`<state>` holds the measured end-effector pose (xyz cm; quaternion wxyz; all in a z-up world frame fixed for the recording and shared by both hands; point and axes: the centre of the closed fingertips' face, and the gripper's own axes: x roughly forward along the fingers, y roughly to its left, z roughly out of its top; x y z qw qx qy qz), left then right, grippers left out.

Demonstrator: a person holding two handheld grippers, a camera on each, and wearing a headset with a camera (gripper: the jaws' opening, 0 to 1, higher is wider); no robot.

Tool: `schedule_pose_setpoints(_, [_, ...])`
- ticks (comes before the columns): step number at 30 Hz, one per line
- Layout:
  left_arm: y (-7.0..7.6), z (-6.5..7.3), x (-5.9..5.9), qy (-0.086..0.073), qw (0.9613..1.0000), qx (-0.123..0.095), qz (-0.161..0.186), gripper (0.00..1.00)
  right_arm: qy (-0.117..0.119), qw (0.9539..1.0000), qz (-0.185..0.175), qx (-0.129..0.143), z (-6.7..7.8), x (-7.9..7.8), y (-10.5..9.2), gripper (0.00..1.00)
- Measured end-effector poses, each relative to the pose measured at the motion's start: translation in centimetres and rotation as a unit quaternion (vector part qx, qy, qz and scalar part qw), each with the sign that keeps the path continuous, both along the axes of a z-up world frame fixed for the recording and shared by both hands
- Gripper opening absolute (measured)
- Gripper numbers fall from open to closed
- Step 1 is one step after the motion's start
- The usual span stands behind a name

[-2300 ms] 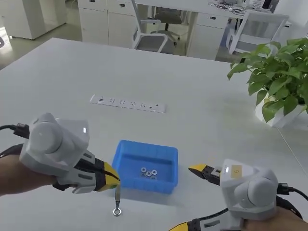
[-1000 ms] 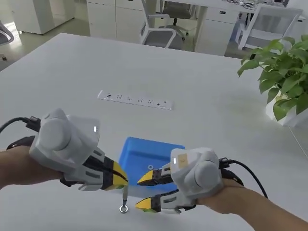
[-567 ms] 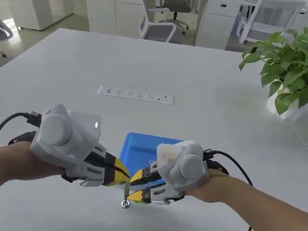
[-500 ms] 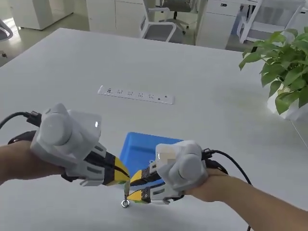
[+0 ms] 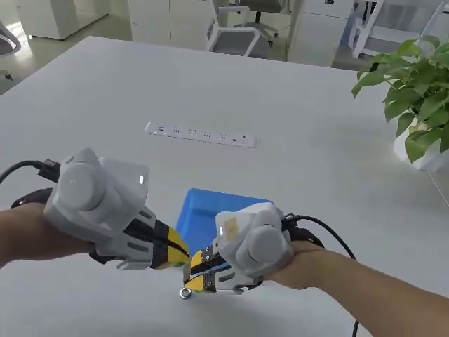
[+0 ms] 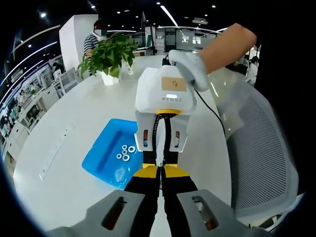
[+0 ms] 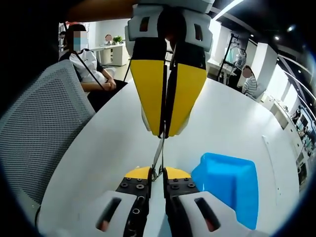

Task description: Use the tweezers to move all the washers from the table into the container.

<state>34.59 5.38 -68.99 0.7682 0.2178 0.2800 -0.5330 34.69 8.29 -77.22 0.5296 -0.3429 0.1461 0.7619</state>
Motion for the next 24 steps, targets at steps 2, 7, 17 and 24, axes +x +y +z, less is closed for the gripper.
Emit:
schedule_pose_setpoints(2, [0.01, -0.01, -0.03, 0.000, 1.0000, 0.000, 0.001, 0.04, 0.005, 1.0000, -0.003, 0.000, -0.17, 0.00, 0.10, 0.10])
schedule_pose_setpoints(7, [0.22, -0.06, 0.06, 0.000, 1.0000, 0.000, 0.007, 0.05, 0.018, 0.9997, -0.014, 0.002, -0.20, 0.02, 0.18, 0.09])
schedule_pose_setpoints(17, [0.22, -0.12, 0.02, -0.005, 0.9999, 0.012, 0.008, 0.05, 0.025, 0.9993, -0.029, 0.002, -0.19, -0.03, 0.19, 0.07])
schedule_pose_setpoints(24, [0.44, -0.16, 0.13, -0.010, 0.9998, 0.014, 0.013, 0.06, 0.033, 0.9987, -0.038, 0.006, -0.15, -0.14, 0.32, 0.07])
